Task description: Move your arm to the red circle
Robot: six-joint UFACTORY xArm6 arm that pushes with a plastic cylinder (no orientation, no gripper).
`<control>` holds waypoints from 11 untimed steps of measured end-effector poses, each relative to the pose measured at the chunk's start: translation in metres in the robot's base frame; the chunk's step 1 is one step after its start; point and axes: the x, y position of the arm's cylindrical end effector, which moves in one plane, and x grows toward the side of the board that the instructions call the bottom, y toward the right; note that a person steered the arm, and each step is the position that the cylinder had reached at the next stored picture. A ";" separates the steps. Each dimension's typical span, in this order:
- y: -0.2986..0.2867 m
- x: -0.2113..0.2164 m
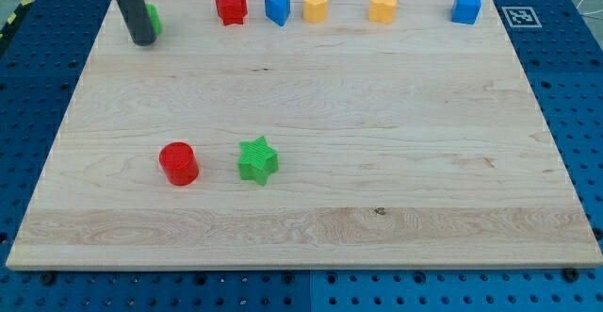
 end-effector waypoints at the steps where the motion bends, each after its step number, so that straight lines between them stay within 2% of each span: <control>1: -0.004 -0.013; 3: 0.016 0.069; 5: -0.014 0.175; 7: 0.023 0.278; 8: 0.083 0.295; 9: 0.116 0.278; 10: 0.098 0.241; 11: 0.069 0.224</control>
